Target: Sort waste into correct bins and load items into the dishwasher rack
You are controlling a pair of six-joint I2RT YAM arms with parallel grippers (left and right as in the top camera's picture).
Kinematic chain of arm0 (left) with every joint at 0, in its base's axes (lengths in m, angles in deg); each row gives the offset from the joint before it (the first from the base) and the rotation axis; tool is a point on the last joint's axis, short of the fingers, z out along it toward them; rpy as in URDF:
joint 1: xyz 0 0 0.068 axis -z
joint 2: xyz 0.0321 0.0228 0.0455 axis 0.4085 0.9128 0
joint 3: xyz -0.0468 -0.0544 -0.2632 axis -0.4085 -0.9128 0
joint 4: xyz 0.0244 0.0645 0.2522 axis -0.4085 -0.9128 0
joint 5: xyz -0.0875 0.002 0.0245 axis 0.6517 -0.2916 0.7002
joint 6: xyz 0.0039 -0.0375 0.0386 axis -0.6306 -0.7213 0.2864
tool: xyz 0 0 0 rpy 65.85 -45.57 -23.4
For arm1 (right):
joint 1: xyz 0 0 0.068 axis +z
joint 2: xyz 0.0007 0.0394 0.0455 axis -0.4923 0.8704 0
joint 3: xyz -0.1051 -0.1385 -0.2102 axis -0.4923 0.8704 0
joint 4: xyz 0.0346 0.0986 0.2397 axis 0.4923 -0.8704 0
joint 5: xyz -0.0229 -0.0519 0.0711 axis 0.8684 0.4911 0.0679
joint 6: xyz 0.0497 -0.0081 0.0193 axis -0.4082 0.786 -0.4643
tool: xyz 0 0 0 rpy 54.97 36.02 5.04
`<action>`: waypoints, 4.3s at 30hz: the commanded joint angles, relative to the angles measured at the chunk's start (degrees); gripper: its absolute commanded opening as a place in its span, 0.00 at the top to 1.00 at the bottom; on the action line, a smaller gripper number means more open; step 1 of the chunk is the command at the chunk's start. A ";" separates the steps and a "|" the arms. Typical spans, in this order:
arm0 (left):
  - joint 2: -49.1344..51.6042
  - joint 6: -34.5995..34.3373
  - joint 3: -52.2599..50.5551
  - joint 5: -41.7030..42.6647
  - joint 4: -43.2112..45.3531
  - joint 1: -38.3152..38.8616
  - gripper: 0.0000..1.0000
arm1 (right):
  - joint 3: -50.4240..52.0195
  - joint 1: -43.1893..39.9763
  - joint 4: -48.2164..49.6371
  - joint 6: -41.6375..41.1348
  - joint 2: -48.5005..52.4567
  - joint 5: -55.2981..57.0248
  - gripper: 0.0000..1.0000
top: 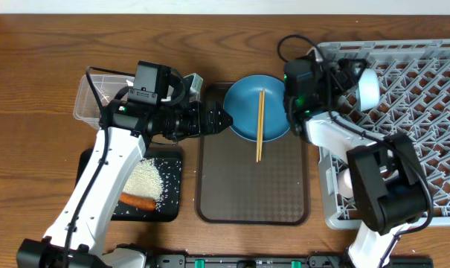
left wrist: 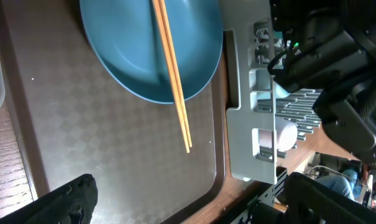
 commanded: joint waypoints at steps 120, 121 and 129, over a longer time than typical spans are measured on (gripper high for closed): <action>-0.55 0.52 0.35 -0.50 -0.07 -0.15 0.02 | 0.79 8.98 -41.44 -85.44 -8.83 -70.75 0.82; -0.55 0.52 0.35 -0.50 -0.07 -0.15 0.02 | 0.79 8.98 -41.44 -85.44 -8.83 -70.73 0.82; -0.55 0.55 0.35 -0.50 -0.07 -0.15 0.02 | 1.33 8.98 -41.55 -85.46 -8.83 -70.75 0.82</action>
